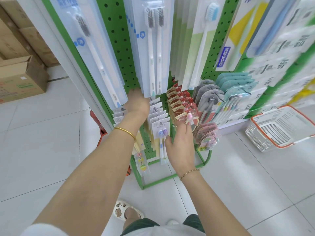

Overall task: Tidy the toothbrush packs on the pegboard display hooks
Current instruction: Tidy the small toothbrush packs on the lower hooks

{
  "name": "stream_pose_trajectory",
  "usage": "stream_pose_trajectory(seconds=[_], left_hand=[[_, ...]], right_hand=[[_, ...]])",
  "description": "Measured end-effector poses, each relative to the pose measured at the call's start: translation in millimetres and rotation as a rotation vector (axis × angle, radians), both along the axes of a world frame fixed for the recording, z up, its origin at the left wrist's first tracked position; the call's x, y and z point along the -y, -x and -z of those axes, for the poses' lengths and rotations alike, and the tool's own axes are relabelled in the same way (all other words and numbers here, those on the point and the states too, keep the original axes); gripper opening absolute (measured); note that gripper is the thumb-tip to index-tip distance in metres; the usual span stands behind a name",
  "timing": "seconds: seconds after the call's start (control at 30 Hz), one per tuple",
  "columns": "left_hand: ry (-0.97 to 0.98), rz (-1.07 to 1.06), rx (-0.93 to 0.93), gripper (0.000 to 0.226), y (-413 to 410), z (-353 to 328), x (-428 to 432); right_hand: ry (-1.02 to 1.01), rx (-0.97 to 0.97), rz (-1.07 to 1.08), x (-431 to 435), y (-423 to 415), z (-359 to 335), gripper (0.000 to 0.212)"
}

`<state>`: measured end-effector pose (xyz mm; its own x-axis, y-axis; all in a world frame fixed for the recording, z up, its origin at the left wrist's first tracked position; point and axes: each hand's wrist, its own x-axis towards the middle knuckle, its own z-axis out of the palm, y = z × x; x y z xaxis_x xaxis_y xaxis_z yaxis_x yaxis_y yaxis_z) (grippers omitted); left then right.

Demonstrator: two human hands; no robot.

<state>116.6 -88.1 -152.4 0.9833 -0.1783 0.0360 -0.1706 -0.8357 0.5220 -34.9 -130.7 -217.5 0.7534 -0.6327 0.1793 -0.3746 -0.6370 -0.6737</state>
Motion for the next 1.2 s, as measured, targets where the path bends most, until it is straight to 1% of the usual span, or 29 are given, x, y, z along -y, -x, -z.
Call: stream_pose_trajectory(seconds=[0.1,0.2,0.3,0.4,0.47,0.73,0.83,0.9,0.97,1.07,1.2], left_hand=[[-0.043,0.013,0.018,0.03,4,0,-2],[-0.143,0.041,0.034,0.034,7,-2,-4],[-0.314,0.039,0.034,0.039,5,1,-6],[-0.524,0.077,0.128,0.043,7,10,-9],[-0.604,0.097,0.194,0.041,12,15,-12],[-0.662,-0.004,0.366,0.015,42,28,-24],[-0.622,-0.005,0.335,0.013,52,31,-29],[-0.556,-0.015,0.354,0.015,61,33,-32],[-0.474,-0.029,0.344,0.015,69,34,-32],[-0.362,-0.077,0.395,0.016,78,39,-35],[-0.144,-0.04,0.465,0.019,96,47,-45]], right_hand=[[0.004,-0.008,-0.003,-2,1,1,0.042],[0.001,-0.022,-0.001,-3,2,2,0.042],[0.012,-0.022,-0.003,-4,2,2,0.041],[0.014,-0.023,-0.004,-5,3,1,0.04],[0.011,-0.015,0.0,-6,3,1,0.041],[0.013,0.006,-0.018,-7,3,2,0.041],[0.014,0.022,-0.028,-6,2,2,0.042],[-0.001,0.042,-0.034,-5,2,2,0.044],[-0.017,0.063,-0.04,-4,2,1,0.047],[-0.03,0.08,-0.056,-2,2,1,0.05],[-0.057,0.092,-0.101,1,4,5,0.051]])
